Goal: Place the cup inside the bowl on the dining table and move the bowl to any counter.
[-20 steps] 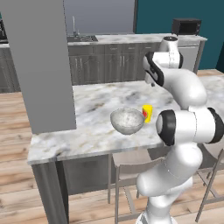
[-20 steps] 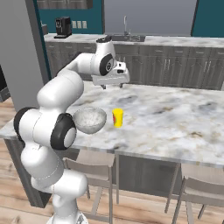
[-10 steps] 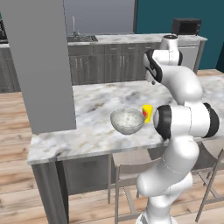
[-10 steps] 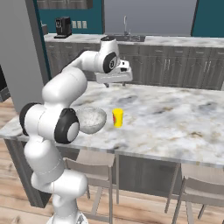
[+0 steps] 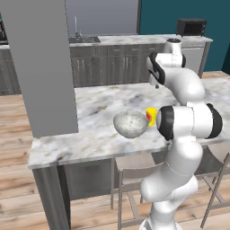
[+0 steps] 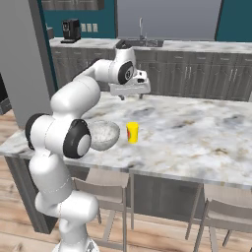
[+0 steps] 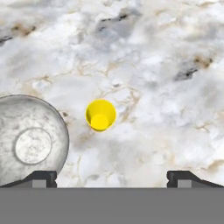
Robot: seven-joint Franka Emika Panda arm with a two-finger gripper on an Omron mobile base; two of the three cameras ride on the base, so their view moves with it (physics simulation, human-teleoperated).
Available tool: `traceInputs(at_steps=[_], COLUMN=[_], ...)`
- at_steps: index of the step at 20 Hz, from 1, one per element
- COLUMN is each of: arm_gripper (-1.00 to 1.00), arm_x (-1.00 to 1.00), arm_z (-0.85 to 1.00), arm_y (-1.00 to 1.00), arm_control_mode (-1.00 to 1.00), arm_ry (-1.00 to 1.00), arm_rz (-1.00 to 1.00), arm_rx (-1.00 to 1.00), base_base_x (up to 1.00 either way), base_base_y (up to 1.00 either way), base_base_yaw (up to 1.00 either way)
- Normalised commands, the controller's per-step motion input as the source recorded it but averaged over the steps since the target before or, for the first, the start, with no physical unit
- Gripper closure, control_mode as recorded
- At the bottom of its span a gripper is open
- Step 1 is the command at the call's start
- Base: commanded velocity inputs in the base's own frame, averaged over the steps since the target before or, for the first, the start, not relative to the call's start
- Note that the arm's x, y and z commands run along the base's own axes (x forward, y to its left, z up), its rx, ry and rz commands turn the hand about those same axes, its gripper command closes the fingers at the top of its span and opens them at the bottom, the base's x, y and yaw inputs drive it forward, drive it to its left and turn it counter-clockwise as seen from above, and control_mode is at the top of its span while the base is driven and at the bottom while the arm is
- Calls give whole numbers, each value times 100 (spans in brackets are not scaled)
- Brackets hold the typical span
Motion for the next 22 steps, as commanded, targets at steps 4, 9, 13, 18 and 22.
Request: traceInputs(at_steps=[4, 9, 13, 18, 22], arm_gripper=[-100, -100, -100, -100, -100], arm_x=[13, 13, 20, 12, 6], arm_z=[-12, -13, -4, 0, 0], arm_y=[0, 0, 0, 0, -2], arm_control_mode=[-100, -100, -100, -100, -100], arm_ry=[0, 0, 0, -1, 0], arm_rz=[0, 0, 0, 0, 0], arm_rx=[0, 0, 0, 5, 5], base_base_x=[0, 0, 0, 0, 0], base_base_y=[0, 0, 0, 0, 0], base_base_yaw=[0, 0, 0, 0, 0])
